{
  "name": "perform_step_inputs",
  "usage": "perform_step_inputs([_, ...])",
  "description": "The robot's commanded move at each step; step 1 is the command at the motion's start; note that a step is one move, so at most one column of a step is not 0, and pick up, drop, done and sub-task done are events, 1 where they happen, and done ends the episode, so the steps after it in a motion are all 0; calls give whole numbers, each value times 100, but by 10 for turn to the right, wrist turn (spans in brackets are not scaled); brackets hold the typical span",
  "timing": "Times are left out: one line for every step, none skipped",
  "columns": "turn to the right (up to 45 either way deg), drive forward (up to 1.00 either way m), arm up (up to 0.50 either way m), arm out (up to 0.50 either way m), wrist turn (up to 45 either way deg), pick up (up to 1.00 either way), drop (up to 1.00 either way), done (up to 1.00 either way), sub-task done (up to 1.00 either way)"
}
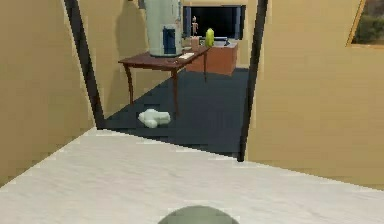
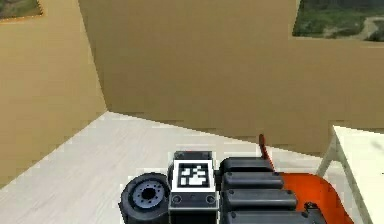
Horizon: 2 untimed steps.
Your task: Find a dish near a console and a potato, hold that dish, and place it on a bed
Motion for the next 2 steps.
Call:
perform_step_inputs([0,100,0,0,0,0,0,0,0])
perform_step_inputs([0,100,0,0,0,0,0,0,0])
